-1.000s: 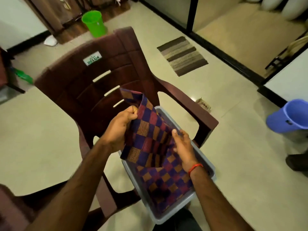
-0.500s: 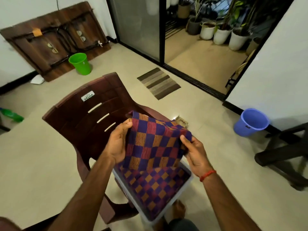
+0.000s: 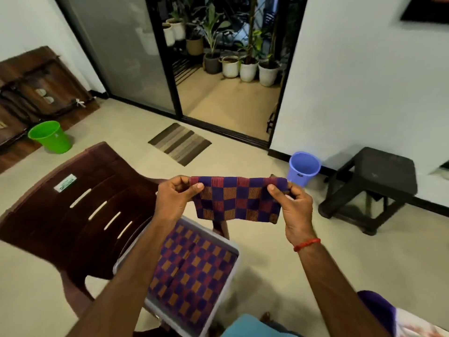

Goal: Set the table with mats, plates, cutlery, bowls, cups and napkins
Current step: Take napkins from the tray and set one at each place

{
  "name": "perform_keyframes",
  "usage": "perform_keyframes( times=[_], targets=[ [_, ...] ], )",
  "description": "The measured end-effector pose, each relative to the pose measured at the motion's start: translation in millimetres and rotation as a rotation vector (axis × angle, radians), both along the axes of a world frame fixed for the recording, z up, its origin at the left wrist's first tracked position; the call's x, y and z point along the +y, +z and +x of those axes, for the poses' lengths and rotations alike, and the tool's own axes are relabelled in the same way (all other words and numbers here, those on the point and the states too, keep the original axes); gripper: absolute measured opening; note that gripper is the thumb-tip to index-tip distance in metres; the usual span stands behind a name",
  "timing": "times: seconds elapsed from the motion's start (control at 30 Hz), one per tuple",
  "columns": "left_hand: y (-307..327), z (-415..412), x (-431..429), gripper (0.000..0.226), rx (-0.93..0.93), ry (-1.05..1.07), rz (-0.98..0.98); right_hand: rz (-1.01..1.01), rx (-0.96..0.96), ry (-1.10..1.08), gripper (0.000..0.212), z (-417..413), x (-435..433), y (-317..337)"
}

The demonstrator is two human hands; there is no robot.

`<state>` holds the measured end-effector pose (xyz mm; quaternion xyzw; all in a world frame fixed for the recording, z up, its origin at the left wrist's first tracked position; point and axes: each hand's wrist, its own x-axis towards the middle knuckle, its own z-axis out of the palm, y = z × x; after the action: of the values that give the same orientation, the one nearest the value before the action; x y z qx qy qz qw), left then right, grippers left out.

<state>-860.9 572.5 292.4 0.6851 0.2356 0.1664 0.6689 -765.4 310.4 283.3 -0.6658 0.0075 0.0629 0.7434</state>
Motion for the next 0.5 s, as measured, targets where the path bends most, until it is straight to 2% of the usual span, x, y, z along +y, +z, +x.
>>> perform_keyframes(
  times=[0.07, 0.2, 0.37, 0.43, 0.5],
  targets=[
    [5, 17, -12, 0.017, 0.006, -0.017, 0.057, -0.001, -0.031, -0.033, 0.022, 10, -21, 5],
    [11, 48, -39, 0.019, -0.025, -0.112, 0.141, 0.030, -0.073, -0.081, 0.028, 25, -58, 10],
    [22, 86, -93, 0.020, -0.133, -0.240, -0.120, -0.035, -0.137, -0.221, 0.012, 39, -99, 22],
    [24, 101, -112, 0.021, -0.121, -0.245, -0.148, -0.044, -0.171, -0.238, 0.008, 47, -115, 25],
    [25, 113, -126, 0.026, -0.109, -0.238, -0.171, -0.079, -0.192, -0.222, 0.013, 55, -129, 24]
  ],
)
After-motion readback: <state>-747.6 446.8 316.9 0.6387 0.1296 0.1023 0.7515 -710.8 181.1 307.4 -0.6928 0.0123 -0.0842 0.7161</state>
